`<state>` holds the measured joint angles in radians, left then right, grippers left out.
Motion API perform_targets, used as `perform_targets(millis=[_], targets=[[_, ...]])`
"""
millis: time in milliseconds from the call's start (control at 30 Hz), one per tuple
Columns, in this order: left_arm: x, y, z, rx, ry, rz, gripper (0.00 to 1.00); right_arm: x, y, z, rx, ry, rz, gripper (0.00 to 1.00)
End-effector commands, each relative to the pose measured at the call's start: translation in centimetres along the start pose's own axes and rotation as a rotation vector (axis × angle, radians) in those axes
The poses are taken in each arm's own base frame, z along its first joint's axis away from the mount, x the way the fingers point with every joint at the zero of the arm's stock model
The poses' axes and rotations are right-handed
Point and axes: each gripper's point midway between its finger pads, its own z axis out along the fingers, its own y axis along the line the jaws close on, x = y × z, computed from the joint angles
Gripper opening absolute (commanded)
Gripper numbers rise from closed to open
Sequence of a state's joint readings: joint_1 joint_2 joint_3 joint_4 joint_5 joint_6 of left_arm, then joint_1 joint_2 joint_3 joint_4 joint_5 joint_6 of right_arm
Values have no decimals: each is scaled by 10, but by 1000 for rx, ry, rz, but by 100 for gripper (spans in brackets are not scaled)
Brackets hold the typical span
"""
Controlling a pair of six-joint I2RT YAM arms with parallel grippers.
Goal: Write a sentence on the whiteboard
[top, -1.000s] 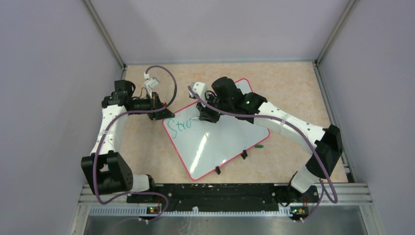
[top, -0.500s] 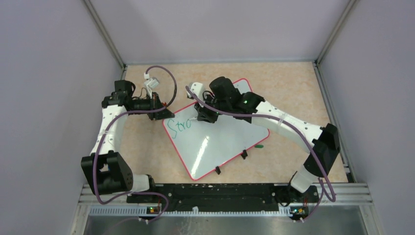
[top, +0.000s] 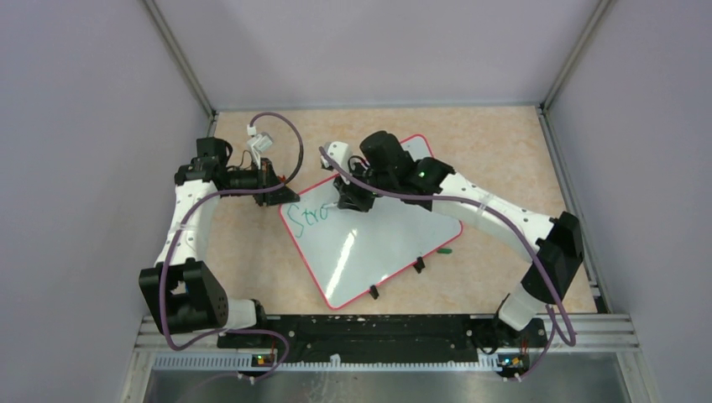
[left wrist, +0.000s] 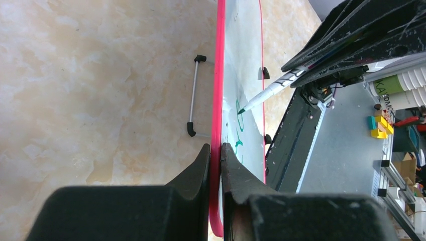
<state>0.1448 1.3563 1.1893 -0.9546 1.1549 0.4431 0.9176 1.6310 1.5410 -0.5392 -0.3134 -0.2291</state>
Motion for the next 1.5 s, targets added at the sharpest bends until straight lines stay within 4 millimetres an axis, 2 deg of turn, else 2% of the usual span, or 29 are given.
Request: perform_targets(millis=[0, 267, 433, 633, 800, 967, 1133, 1367, 1467], targets=[[4, -1, 0, -14, 15, 45, 0, -31, -2, -29, 3, -108, -4, 0], [3, 1, -1, -2, 44, 108, 0, -29, -9, -37, -1, -115, 19, 0], [5, 7, -3, -30, 57, 162, 0, -27, -4, -43, -24, -115, 22, 0], [11, 5, -6, -59, 63, 220, 0, -24, 8, -49, -76, -115, 22, 0], [8, 4, -7, -68, 55, 229, 14, -21, 15, -51, -105, -114, 22, 0], [1, 3, -8, -73, 42, 218, 33, -18, 19, -55, -118, -110, 19, 0], [-8, 1, -6, -54, 16, 208, 36, -14, 9, -53, -64, -96, -7, 0], [-12, -2, -4, -24, 6, 181, 35, -14, -9, -44, 9, -84, -26, 0], [-11, -2, -3, -23, 9, 179, 31, -14, -14, -38, 23, -78, -31, 0]])
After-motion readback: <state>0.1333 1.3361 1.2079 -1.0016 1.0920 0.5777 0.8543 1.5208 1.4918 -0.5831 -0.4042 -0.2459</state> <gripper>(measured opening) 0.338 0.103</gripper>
